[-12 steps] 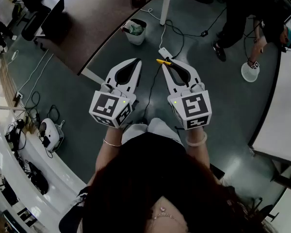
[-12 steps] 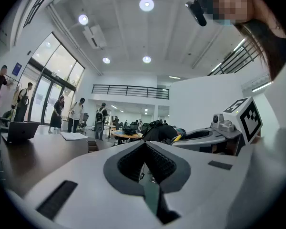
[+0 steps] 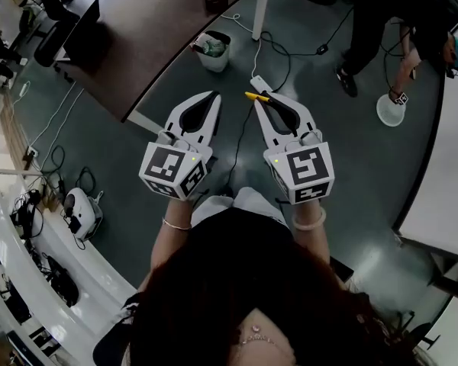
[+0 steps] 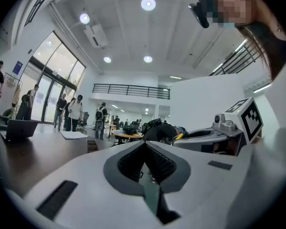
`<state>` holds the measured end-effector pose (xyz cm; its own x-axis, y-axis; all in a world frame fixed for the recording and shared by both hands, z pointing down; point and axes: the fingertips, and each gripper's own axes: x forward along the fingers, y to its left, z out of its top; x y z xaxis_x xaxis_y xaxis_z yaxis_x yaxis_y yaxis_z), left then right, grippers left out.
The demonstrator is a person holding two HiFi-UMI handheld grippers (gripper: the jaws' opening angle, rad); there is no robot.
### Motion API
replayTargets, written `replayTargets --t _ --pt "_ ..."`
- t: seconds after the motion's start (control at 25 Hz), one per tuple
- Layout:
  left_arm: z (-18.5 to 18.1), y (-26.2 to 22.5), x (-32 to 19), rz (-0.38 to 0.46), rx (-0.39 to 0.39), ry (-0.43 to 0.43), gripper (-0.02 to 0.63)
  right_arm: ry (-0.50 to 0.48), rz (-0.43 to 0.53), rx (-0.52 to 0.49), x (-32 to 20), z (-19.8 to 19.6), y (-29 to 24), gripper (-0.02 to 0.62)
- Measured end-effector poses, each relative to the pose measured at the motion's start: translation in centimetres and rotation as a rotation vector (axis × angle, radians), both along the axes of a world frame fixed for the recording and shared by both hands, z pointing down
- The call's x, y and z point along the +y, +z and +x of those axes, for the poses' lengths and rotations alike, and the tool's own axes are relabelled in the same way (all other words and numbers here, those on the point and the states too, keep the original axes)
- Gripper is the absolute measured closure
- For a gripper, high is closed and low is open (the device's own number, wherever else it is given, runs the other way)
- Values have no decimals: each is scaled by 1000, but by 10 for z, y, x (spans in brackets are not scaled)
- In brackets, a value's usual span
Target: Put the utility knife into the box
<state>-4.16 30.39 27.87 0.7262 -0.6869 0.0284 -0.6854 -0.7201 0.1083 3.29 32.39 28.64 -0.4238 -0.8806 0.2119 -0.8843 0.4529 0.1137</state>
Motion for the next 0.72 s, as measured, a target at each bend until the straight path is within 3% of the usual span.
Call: replayTargets --t 0.72 --pt "28 19 -53 -32 11 -40 604 -56 -7 -35 -52 26 17 541"
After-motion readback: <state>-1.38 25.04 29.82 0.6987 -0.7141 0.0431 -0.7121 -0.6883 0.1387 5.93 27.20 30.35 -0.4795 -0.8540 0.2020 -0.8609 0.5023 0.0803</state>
